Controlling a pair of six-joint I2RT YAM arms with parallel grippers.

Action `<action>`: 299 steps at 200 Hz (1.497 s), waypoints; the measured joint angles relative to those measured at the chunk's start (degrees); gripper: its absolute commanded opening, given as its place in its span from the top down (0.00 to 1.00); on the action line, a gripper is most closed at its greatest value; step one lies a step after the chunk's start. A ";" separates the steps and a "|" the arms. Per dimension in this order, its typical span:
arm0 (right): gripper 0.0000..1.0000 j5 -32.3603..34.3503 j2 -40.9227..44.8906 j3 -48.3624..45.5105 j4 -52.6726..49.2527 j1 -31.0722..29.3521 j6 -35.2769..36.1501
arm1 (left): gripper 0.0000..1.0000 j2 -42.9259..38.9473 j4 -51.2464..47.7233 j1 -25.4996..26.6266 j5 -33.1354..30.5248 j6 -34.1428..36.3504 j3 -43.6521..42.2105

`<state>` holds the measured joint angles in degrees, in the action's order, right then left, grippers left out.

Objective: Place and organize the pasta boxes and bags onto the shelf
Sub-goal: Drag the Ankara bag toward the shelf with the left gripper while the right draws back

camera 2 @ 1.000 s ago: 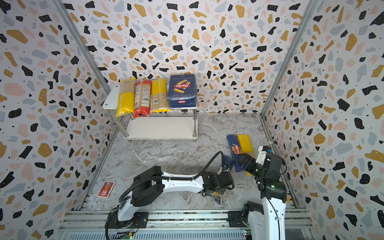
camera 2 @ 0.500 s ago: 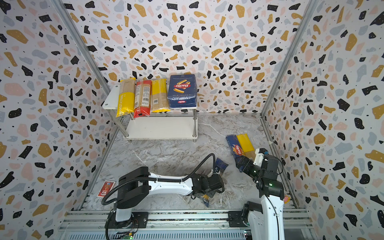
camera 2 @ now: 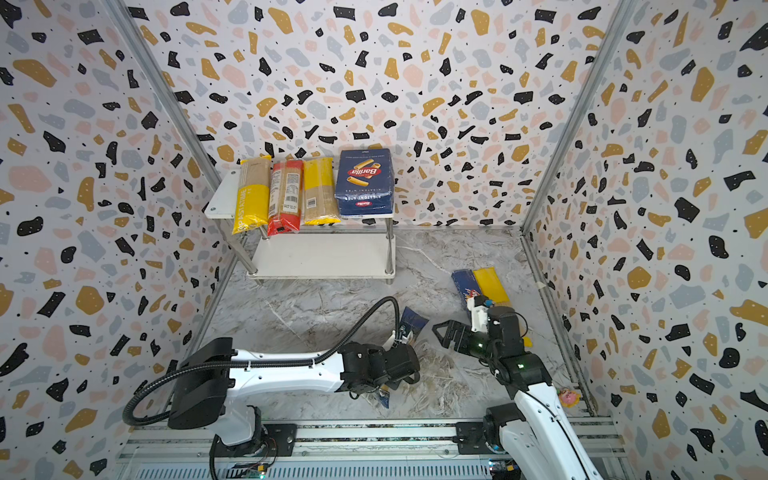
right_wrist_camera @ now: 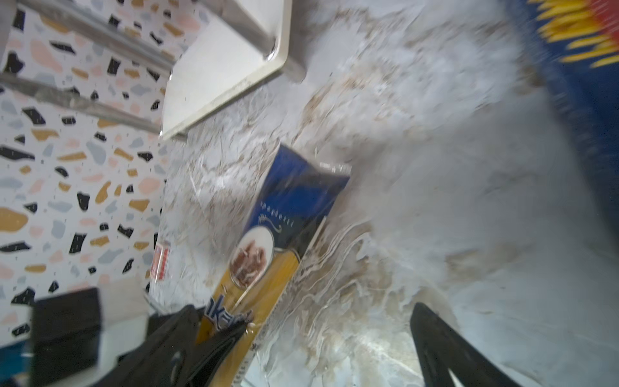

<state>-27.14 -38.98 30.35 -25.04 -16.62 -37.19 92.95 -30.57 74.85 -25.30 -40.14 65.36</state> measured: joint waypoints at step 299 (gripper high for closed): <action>0.01 12.24 -13.94 4.63 10.64 -19.85 -4.87 | 0.86 -21.75 4.76 -30.58 -8.96 5.44 -23.23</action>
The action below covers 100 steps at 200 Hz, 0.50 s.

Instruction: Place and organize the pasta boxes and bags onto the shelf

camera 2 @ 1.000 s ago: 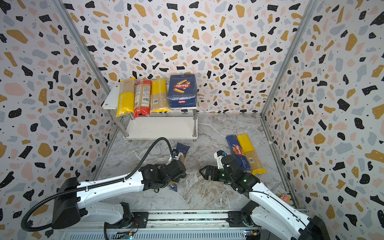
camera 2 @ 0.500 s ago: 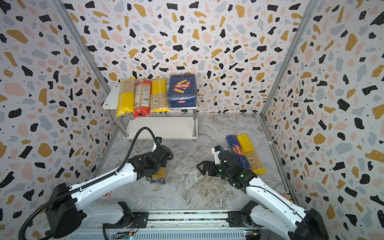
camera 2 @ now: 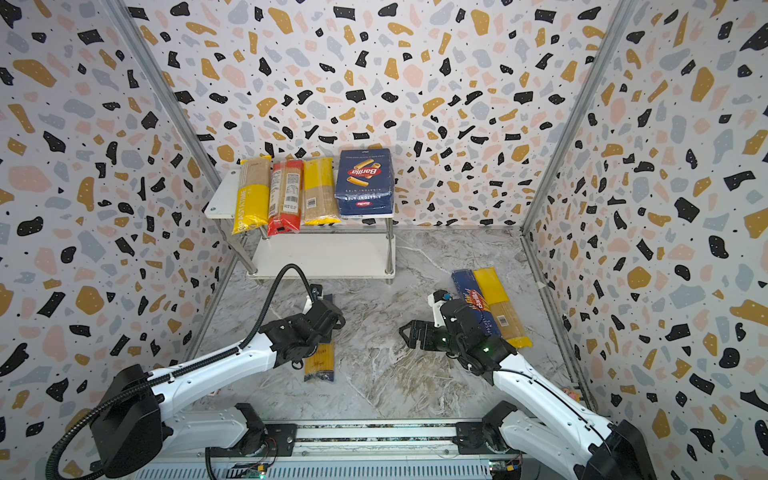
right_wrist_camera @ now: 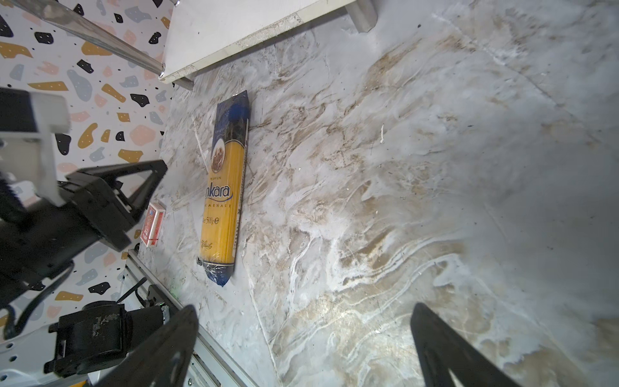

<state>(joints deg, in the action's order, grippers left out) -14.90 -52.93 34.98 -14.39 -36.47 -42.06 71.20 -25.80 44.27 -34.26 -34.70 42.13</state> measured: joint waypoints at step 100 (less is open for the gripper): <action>0.01 -0.09 1.79 -1.18 -0.04 0.00 0.15 | 0.01 -0.20 10.01 -2.03 10.27 -5.20 -9.07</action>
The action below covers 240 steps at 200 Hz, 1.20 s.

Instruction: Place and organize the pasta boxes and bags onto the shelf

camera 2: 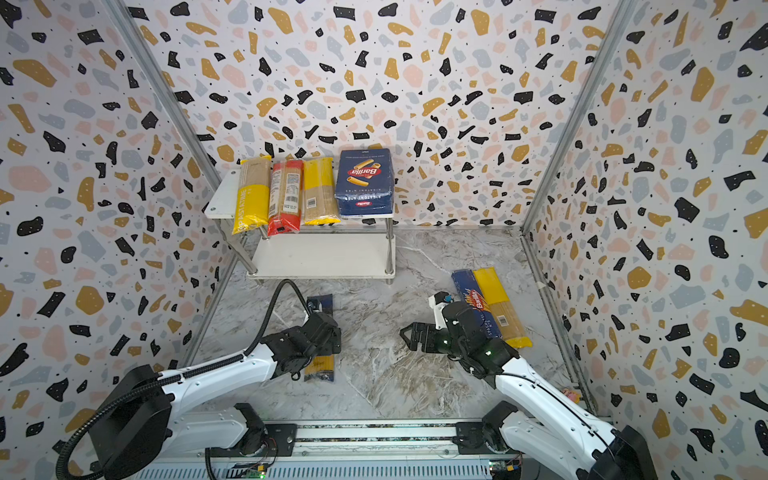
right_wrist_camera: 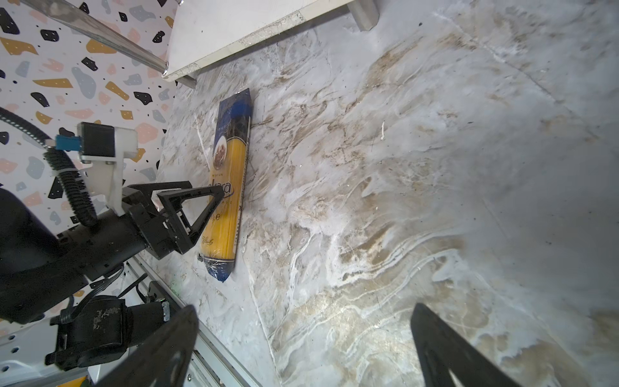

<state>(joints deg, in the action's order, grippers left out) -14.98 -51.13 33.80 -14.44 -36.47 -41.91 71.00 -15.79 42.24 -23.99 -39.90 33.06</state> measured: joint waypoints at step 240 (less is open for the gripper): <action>0.01 -1.05 -0.68 -0.98 0.07 2.12 1.77 | 0.16 13.66 27.96 -13.68 18.69 4.57 -3.93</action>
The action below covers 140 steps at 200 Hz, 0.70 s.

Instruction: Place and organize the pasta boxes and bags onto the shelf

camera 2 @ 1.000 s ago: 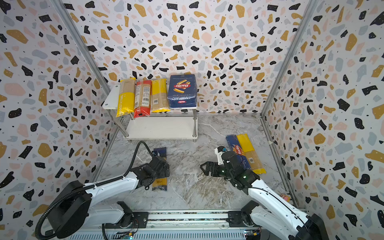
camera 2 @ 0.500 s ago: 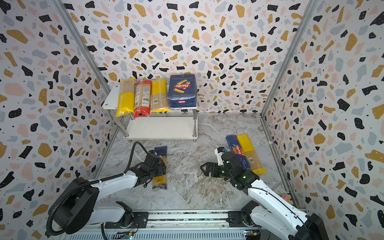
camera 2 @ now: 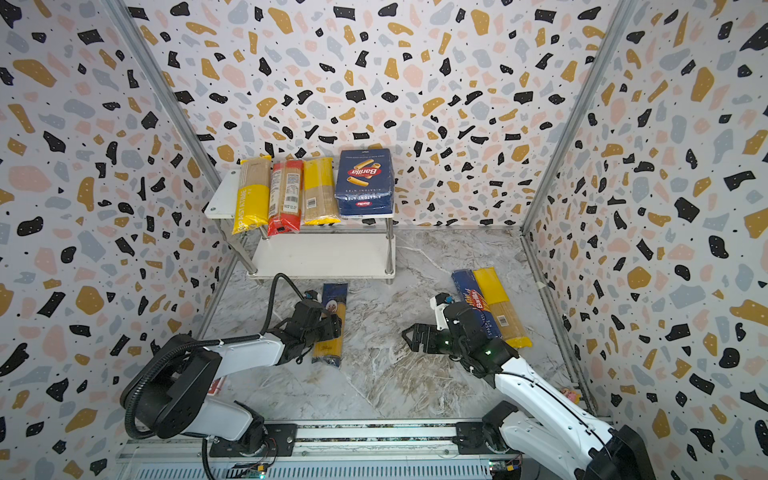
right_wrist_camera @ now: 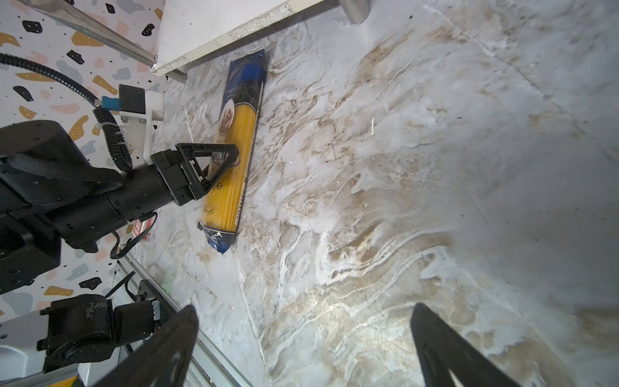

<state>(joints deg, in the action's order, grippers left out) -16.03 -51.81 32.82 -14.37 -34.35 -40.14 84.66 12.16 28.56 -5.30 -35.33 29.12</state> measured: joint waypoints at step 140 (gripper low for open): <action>0.01 -4.44 1.40 -2.32 0.31 6.01 1.11 | 0.18 3.78 -7.13 1.95 -1.51 3.10 5.84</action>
<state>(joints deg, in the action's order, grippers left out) -20.47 -50.41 30.50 -14.06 -28.34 -39.03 88.44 5.04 30.50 -6.81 -32.23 34.96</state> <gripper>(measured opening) 0.990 0.853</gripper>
